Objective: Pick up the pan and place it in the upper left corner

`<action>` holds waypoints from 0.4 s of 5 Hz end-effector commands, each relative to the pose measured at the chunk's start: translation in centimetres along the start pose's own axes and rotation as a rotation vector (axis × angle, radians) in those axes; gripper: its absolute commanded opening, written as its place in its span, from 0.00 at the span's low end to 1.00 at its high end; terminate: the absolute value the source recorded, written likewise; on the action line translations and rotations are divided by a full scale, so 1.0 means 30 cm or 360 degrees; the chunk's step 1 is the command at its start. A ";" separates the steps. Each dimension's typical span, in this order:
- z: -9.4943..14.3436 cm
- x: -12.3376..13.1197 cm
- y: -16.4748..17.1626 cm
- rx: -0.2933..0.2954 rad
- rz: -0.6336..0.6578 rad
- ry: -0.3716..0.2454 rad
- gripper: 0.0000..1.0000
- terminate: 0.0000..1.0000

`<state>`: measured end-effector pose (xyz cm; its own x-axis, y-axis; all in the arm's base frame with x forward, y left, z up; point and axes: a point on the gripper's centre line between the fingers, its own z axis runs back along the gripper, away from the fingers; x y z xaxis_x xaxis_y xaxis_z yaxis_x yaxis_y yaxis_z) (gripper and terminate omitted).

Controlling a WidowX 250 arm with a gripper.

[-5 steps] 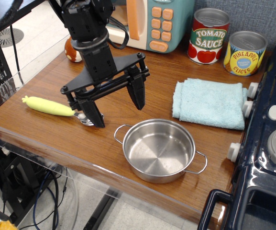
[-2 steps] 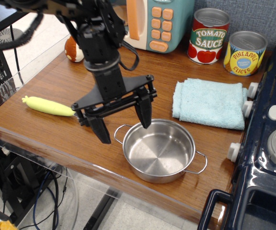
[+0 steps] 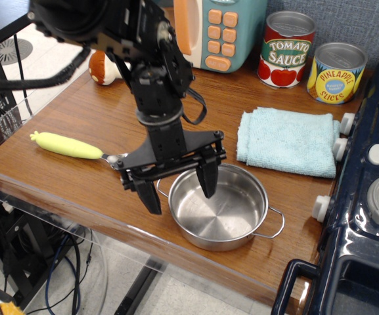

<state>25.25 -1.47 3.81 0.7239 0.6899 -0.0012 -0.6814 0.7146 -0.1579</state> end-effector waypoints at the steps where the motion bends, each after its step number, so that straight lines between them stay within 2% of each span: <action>1: -0.066 0.001 -0.013 0.0011 -0.0101 0.0069 1.00 0.00; 2: -0.086 -0.006 -0.013 -0.0007 -0.0106 0.0099 0.00 0.00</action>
<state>25.37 -2.36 0.89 0.7734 0.6301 -0.0694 -0.6325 0.7596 -0.1513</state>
